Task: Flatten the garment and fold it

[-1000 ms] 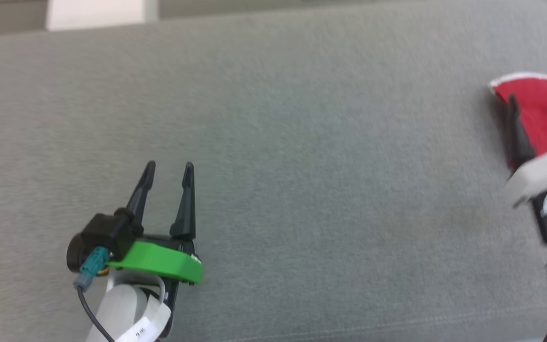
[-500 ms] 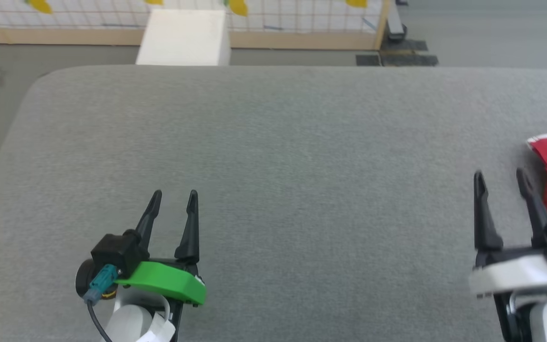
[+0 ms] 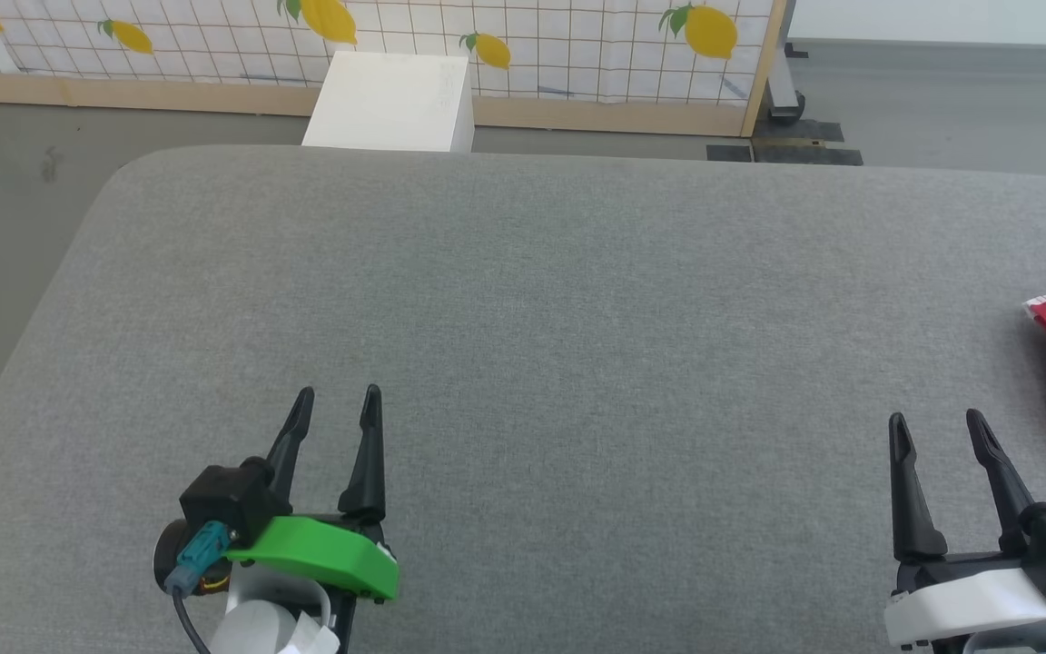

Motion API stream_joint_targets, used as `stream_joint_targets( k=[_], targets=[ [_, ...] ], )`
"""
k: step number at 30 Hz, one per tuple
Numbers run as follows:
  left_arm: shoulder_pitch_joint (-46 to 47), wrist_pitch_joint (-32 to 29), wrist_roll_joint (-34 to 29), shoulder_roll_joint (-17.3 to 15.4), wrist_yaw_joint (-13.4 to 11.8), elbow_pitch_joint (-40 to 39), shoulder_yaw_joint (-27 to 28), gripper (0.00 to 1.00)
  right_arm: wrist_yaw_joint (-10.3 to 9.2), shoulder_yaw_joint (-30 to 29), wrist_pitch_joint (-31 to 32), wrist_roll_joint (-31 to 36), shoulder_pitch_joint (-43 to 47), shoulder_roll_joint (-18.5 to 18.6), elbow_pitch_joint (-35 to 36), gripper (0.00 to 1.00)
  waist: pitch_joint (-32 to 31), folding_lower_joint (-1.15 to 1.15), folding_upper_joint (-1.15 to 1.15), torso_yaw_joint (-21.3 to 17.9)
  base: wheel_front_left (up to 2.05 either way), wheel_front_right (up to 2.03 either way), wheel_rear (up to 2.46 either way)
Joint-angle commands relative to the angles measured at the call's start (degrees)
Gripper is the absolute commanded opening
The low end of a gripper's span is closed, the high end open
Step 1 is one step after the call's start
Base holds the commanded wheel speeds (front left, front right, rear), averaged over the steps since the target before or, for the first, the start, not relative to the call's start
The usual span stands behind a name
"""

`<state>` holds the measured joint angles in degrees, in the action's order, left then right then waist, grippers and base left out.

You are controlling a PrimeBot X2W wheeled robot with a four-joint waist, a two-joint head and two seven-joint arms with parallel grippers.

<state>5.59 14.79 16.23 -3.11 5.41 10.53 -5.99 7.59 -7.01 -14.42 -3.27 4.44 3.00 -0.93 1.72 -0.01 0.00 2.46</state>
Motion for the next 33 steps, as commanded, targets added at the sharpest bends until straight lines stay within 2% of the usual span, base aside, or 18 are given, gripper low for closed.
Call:
stream_joint_targets(
  k=[1, 17, 18, 33],
  targets=[
    [-0.85, 0.21, 0.30, 0.23, -0.28, -0.11, 0.01, 1.00, -0.10, 0.18, -0.53, -0.43, 0.44, -0.11, -0.02, 1.00, 0.13, 0.01, 0.00, 0.00, 0.00, 0.00, 0.00],
    [-0.77, 0.21, 0.64, 0.23, -0.64, 0.45, -0.06, 1.00, -0.10, 0.09, -0.57, -1.66, 0.42, -0.12, 0.15, 1.00, 0.22, 0.01, 0.00, 0.00, 0.00, 0.00, 0.00],
    [-0.78, 0.21, 0.68, 0.23, -0.64, 0.48, -0.07, 0.00, -0.10, 0.15, -0.57, -1.70, 0.43, -0.12, 0.13, 0.00, 0.21, 0.01, 0.00, 0.00, 0.00, 0.00, 0.00],
    [0.04, -0.10, 0.24, 0.03, -0.42, 0.25, -0.18, 0.00, 0.00, -0.02, -0.21, -1.25, 0.04, 0.01, 0.00, 0.00, 0.18, 0.01, 0.00, -0.04, 0.00, 0.00, 0.00]
  ],
)
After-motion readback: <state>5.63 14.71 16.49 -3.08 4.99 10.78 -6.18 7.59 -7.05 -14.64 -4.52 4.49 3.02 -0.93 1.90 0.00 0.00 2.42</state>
